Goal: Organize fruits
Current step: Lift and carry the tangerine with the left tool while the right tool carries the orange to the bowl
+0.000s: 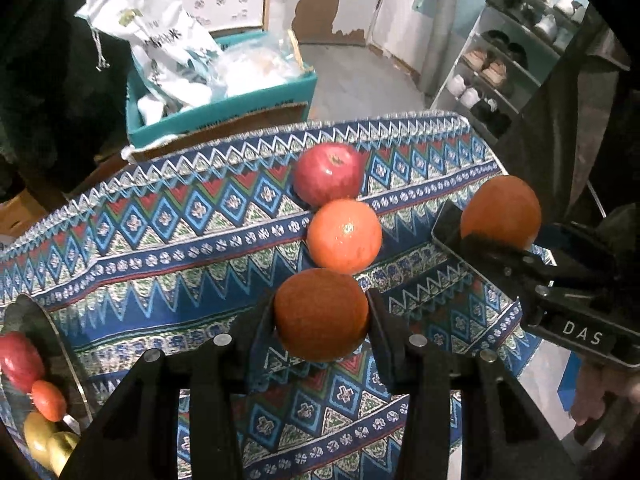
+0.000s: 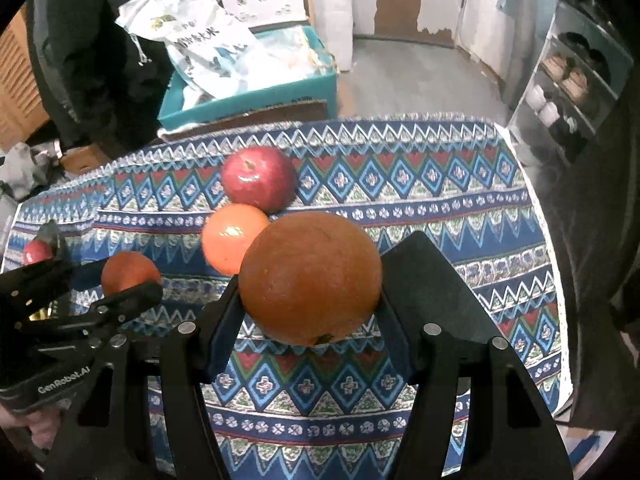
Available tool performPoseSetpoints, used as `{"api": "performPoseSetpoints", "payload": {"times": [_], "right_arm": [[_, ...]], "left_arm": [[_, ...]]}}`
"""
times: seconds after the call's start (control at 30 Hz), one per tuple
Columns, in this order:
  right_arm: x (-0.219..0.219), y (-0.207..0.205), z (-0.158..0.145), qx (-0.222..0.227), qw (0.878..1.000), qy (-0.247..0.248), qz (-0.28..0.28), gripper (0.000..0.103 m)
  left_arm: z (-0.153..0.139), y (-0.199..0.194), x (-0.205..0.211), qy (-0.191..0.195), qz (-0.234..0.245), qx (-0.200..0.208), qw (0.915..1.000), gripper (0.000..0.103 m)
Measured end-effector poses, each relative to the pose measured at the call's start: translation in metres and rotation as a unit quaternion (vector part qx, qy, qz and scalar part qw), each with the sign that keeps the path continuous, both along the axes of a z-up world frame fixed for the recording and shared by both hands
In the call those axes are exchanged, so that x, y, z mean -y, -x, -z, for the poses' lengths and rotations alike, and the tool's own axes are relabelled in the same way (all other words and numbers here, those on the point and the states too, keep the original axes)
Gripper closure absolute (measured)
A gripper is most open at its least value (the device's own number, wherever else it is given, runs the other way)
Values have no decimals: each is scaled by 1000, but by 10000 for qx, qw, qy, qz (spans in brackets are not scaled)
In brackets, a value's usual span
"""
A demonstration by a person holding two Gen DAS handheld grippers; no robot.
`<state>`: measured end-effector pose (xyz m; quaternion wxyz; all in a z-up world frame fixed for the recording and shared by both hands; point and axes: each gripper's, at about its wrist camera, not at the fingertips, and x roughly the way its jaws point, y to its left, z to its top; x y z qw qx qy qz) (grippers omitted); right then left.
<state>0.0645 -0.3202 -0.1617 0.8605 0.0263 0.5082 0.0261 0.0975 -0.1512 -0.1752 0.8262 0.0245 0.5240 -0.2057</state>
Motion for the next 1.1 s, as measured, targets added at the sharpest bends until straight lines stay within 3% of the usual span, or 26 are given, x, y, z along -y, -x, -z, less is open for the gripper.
{"api": "performPoseSetpoints", "payload": {"times": [0.7, 1.1], "right_arm": [[-38, 20, -77, 856, 9954, 11, -421, 40], [-70, 25, -104, 1157, 9909, -31, -691, 40]], "left_arm": [[-86, 29, -42, 386, -256, 744, 9962, 58], [-110, 42, -74, 483, -436, 1002, 9928, 58]]}}
